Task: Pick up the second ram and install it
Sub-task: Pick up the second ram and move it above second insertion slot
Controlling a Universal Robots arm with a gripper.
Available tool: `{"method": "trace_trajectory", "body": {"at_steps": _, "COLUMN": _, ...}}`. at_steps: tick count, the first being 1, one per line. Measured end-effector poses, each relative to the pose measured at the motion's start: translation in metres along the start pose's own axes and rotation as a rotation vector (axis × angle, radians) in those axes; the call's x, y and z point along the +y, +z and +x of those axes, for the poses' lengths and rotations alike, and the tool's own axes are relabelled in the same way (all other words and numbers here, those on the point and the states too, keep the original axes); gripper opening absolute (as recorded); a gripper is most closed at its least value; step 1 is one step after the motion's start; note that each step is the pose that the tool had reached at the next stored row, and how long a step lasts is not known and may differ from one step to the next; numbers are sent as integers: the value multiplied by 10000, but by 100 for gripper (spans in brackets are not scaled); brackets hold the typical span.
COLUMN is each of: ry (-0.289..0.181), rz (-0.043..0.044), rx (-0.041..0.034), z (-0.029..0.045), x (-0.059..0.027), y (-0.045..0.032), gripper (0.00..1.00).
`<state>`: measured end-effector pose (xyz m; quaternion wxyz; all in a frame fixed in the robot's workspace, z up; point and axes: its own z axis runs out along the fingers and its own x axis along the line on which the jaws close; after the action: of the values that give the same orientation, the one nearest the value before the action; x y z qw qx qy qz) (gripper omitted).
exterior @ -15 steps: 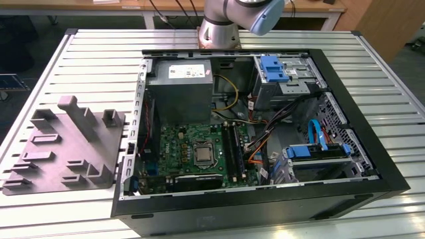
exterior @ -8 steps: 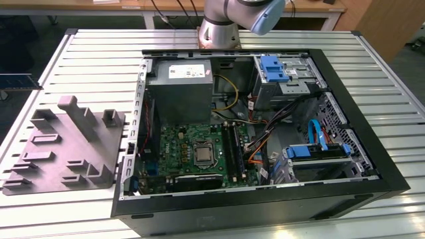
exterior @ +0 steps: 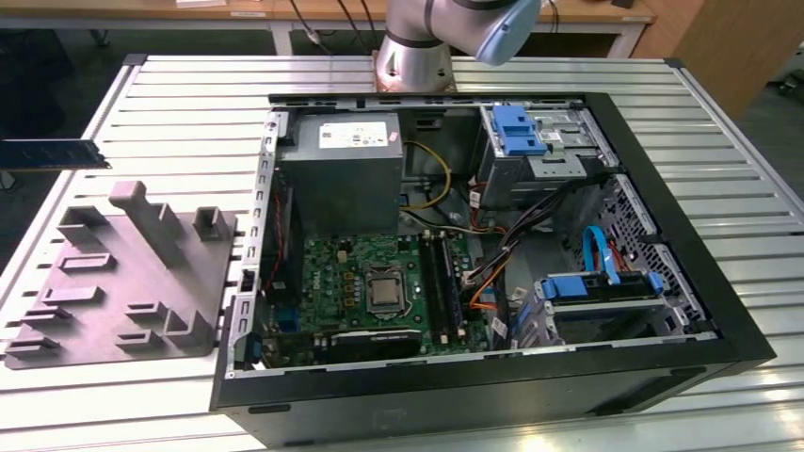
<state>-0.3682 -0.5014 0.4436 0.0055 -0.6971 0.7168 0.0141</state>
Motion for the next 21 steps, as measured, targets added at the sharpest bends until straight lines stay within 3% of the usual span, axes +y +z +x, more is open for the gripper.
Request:
{"method": "trace_trajectory", "body": {"at_steps": 6, "ry": 0, "rz": 1, "rx": -1, "z": -4, "x": -145, "y": -1, "gripper": 11}}
{"method": "trace_trajectory", "body": {"at_steps": 21, "ry": 1, "rz": 1, "rx": 0, "z": -11, "x": -390, "y": -4, "gripper": 11}}
